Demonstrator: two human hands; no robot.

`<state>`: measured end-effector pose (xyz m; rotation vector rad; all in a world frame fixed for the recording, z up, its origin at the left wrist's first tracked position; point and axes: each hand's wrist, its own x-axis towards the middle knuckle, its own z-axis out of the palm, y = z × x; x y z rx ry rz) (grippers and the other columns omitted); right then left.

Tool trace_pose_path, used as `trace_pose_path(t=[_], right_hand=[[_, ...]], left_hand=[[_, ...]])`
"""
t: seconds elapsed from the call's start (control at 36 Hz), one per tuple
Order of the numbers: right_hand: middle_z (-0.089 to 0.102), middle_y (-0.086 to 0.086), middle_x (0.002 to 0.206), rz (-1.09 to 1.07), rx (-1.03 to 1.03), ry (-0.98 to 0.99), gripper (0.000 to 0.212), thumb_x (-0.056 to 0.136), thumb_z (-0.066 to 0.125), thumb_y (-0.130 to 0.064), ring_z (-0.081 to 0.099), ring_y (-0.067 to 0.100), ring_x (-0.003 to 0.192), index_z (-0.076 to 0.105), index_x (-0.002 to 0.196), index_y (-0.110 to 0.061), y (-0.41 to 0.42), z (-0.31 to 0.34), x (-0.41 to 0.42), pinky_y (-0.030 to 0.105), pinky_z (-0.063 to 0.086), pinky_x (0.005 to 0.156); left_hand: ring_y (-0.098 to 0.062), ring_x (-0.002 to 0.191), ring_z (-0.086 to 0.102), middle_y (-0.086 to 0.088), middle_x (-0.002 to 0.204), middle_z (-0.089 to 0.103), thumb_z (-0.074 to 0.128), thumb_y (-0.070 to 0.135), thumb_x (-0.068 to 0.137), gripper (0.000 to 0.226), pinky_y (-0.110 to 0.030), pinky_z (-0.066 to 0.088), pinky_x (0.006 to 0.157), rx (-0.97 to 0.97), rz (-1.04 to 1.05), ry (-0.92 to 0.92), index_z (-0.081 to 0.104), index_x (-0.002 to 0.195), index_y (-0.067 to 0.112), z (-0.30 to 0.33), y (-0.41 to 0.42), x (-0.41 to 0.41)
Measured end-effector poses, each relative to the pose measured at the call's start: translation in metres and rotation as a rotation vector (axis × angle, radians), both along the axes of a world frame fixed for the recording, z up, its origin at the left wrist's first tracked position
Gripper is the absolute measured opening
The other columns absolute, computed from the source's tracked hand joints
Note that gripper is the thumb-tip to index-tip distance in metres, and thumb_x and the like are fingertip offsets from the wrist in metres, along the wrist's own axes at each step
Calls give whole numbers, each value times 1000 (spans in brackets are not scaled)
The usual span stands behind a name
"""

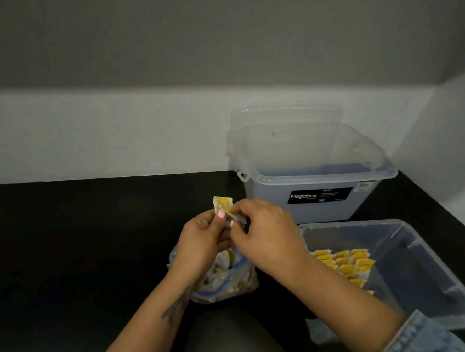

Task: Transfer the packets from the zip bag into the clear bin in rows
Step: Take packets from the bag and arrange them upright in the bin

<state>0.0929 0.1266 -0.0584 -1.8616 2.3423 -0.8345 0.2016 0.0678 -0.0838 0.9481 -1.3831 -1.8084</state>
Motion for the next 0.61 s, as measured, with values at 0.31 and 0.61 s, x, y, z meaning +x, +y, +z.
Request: trace_pose_path(t=[0.31, 0.61], right_hand=[[70, -3, 92, 37, 22, -116, 26, 93, 54, -18, 59, 7, 75, 62, 116, -26, 26, 14, -53, 23, 49, 70], [42, -5, 113, 358, 248, 353, 40, 92, 57, -30, 41, 7, 85, 52, 131, -38, 52, 43, -115, 22, 32, 64]], left_hand=[[-16, 86, 70, -4, 91, 74, 60, 15, 90, 12, -26, 57, 77, -128, -42, -121, 67, 99, 18, 0, 23, -35], [-24, 83, 71, -10, 89, 73, 68, 14, 84, 12, -39, 57, 81, -244, -184, -237, 68, 96, 11, 7, 50, -82]])
